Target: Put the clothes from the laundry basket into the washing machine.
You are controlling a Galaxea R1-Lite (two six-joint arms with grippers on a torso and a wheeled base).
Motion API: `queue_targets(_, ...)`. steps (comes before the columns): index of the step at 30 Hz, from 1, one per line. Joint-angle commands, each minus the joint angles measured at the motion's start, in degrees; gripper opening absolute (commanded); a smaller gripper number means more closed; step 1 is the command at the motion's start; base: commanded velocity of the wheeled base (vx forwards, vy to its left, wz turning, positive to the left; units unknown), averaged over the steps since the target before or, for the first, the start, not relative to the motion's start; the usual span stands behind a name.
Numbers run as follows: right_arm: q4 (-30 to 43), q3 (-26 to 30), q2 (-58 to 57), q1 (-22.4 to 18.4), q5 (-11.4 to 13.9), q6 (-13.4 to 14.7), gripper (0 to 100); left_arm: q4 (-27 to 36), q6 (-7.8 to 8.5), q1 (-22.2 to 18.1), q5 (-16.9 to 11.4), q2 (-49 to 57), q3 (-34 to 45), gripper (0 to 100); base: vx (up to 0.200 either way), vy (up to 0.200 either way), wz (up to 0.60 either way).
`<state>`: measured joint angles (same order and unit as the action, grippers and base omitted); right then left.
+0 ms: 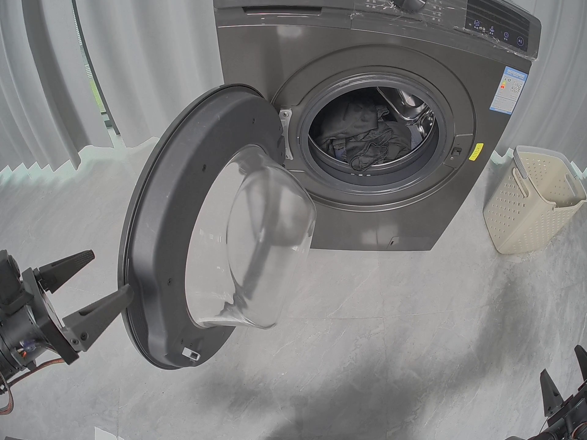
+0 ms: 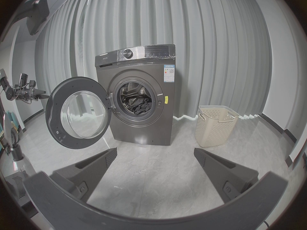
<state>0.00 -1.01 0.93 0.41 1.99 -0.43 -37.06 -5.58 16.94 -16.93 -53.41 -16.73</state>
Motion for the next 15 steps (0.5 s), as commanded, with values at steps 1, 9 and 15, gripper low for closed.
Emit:
queue_targets(1,0.00,0.92,-0.84,0.02,0.03,0.08,100,1.55,0.22,-8.24,0.32,2.43,-0.06,100,0.000,0.000,0.00)
queue_targets(9,0.00,0.92,-0.84,0.02,0.03,0.08,100,1.38,1.10,-15.45,-0.03,-2.23,-0.50,100,0.000,0.000,0.00)
queue_targets(15,0.00,0.92,-0.84,0.02,0.03,0.08,100,1.02,2.51,-11.41,-0.12,-7.06,0.47,100,0.000,0.000,0.00)
